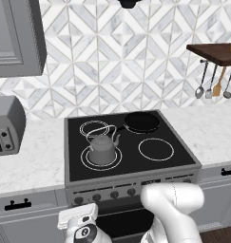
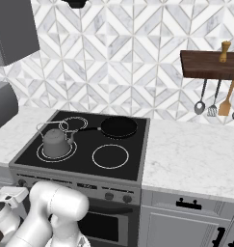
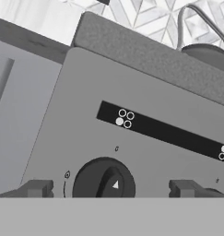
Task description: Pick the kettle from the counter and place it on a stove burner. Then turn the burner on.
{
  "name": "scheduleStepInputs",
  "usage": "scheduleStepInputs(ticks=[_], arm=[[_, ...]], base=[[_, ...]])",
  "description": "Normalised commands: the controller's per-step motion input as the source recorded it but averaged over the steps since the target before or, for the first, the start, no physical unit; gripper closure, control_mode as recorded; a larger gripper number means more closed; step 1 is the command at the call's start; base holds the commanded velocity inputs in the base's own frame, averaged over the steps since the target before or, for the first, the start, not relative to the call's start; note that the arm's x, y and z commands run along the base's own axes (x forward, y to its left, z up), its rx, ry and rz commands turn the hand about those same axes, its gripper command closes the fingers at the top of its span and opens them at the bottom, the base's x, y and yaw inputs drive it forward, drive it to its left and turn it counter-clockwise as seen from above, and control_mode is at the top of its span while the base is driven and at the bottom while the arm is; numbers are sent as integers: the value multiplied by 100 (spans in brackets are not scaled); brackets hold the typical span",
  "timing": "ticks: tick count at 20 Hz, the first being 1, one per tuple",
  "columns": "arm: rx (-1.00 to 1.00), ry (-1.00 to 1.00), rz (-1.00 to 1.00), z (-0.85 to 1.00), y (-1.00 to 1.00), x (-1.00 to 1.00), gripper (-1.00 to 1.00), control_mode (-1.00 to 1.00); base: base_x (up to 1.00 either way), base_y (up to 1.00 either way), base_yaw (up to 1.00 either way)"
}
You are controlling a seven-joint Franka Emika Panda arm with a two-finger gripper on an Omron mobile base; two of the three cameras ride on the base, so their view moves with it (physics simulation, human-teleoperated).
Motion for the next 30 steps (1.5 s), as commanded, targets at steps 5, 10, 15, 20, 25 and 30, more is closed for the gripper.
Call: scheduleStepInputs(ticks=[5, 10, 15, 20, 25, 30], arm=[[0, 0, 0, 0, 0, 1, -100, -100], [0, 0, 0, 0, 0, 0, 100, -100], [0, 0, 0, 0, 0, 13, 100, -100], [-1, 0, -1, 0, 0, 40, 100, -100], [-20, 16, 0, -17, 20, 46, 100, -100], [-29, 23, 0, -29, 27, 42, 100, -100]], base=[[0, 0, 0], [0, 0, 0], [0, 0, 0], [0, 0, 0], [0, 0, 0], [0, 0, 0]])
